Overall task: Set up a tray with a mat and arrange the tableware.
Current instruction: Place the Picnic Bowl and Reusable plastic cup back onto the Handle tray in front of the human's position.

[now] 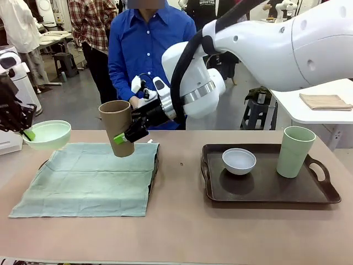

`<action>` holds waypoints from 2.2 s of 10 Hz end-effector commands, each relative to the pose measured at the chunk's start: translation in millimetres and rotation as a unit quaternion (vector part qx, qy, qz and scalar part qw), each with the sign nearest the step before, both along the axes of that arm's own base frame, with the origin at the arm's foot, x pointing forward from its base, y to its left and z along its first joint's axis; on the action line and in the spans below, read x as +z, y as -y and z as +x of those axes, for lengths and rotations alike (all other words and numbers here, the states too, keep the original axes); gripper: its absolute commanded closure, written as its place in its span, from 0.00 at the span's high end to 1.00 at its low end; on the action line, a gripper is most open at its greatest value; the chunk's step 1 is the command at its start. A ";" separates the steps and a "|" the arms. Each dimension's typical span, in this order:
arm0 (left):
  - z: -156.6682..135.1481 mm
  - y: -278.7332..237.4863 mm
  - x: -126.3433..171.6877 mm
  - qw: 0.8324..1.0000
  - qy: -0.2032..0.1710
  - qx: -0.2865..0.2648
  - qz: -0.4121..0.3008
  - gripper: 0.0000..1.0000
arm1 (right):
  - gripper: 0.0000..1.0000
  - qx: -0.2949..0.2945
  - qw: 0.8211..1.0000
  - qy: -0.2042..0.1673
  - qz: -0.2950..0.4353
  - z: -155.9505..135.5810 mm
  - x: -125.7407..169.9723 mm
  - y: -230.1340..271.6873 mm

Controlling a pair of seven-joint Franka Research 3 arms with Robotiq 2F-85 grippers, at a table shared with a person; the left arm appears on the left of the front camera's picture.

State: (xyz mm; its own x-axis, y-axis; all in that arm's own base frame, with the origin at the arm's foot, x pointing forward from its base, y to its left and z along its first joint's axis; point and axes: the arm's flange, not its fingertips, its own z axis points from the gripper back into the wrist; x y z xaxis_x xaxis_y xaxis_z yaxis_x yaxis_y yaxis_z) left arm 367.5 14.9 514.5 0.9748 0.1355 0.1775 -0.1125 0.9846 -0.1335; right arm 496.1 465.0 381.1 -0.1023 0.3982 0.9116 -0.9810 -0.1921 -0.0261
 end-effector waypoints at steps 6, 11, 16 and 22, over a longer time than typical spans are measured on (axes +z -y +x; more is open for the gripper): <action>41.5 -10.1 -80.3 0.999 0.035 -0.018 -0.014 0.04 | 0.85 0.010 0.997 0.058 0.040 -2.2 -80.0 26.0; 76.2 0.9 -127.7 0.999 0.028 -0.022 -0.001 0.04 | 0.85 0.003 0.999 0.038 0.039 -1.9 -96.3 29.7; 86.6 3.9 -159.6 0.999 0.020 -0.031 -0.008 0.04 | 0.85 -0.011 0.999 0.009 0.031 2.2 -111.6 33.1; 81.0 2.9 -158.6 1.000 0.004 -0.029 -0.011 1.00 | 1.00 -0.031 0.999 -0.031 0.013 0.5 -102.8 33.7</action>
State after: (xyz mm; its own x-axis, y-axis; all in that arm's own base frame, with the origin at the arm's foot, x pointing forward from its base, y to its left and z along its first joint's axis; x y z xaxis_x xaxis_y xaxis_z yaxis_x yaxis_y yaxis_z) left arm 450.5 9.2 353.8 0.9768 0.0936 0.1926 -0.0666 0.9876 -0.1422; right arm 500.5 435.5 273.2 -0.0702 0.3523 0.9332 -0.9856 -0.1687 -0.0105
